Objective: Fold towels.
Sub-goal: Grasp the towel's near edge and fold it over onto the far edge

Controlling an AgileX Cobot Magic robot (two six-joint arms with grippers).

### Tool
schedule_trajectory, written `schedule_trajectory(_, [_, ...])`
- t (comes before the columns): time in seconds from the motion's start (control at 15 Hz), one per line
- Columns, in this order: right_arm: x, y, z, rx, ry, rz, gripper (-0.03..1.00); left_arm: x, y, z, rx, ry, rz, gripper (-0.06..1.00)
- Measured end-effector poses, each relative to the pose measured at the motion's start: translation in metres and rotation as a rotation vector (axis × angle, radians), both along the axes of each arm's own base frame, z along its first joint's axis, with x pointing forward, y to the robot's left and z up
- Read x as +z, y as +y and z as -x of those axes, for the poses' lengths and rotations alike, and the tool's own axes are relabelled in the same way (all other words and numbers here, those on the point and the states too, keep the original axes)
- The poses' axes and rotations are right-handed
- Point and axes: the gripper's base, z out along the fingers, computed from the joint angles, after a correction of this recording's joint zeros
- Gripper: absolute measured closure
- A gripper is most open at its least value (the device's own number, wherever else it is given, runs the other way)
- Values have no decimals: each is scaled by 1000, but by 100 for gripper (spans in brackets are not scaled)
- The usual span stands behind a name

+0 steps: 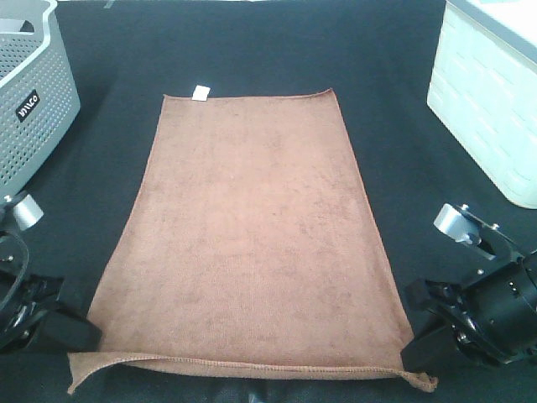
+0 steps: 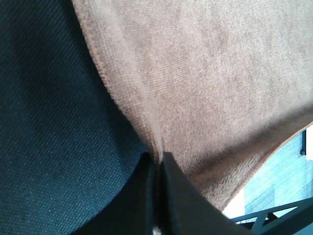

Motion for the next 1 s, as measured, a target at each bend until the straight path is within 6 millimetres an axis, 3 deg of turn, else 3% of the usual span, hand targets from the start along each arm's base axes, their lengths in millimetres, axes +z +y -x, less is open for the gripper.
schedule_trajectory(0.2, [6,1,-10,3,-38,-6,97,2,0,-5,25,-22,-4,94])
schedule_trajectory(0.4, [29,6,-46,-6,-160,-20,97,15,1,-31,64,-126,-30,94])
schedule_trajectory(0.47, [47,10,-78,-20,-234,-24,97,24,-3,-59,67,-180,-27,94])
schedule_trajectory(0.87, [74,21,-181,27,-340,6,97,34,-17,-162,105,-294,-7,94])
schedule_trajectory(0.93, [74,21,-181,27,-340,6,97,34,-17,-162,105,-294,-7,94])
schedule_trajectory(1.0, [72,23,-197,41,-340,16,97,40,-19,-179,123,-330,-8,94])
